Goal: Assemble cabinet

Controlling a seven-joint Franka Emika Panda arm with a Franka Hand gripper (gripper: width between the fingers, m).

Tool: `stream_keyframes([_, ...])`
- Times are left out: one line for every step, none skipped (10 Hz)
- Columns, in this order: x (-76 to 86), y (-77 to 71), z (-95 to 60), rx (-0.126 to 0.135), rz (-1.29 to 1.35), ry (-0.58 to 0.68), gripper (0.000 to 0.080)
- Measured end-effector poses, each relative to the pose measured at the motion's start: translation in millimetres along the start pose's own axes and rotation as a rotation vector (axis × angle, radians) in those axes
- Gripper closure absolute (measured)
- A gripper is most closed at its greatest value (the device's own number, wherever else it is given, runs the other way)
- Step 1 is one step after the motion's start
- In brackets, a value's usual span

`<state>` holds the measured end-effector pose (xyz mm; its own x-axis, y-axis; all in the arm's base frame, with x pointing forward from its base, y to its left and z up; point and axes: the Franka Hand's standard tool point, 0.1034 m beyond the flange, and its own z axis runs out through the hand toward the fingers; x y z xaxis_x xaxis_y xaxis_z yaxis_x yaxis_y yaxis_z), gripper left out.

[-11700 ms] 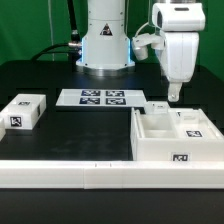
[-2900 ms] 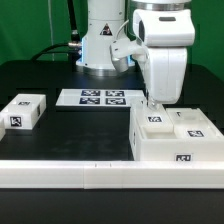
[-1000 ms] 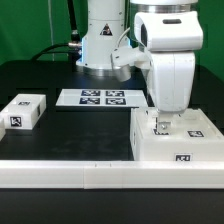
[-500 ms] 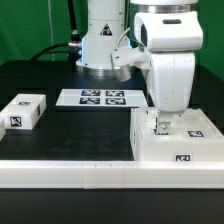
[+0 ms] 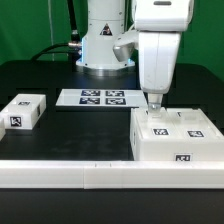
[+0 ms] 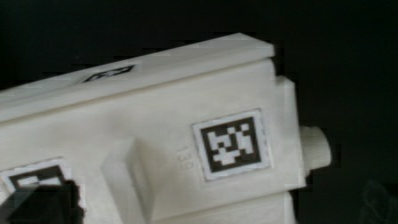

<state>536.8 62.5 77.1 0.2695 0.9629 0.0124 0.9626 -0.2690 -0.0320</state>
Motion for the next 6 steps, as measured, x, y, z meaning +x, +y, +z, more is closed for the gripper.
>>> stream_keyframes([3.7, -4.4, 0.4, 0.02, 0.05, -0.013, 0.0002])
stream_keyframes([4.5, -2.1, -0.3, 0.018, 0.023, -0.01, 0.0002])
stream_keyframes([4.5, -2.8, 0.3, 0.02, 0.048, -0.01, 0.0002])
stream_keyframes([4.4, -3.0, 0.7, 0.021, 0.051, -0.01, 0.0002])
stream_keyframes([4.7, -3.2, 0.8, 0.021, 0.092, -0.01, 0.0002])
stream_keyframes([5.3, -3.5, 0.8, 0.022, 0.175, -0.009, 0.0002])
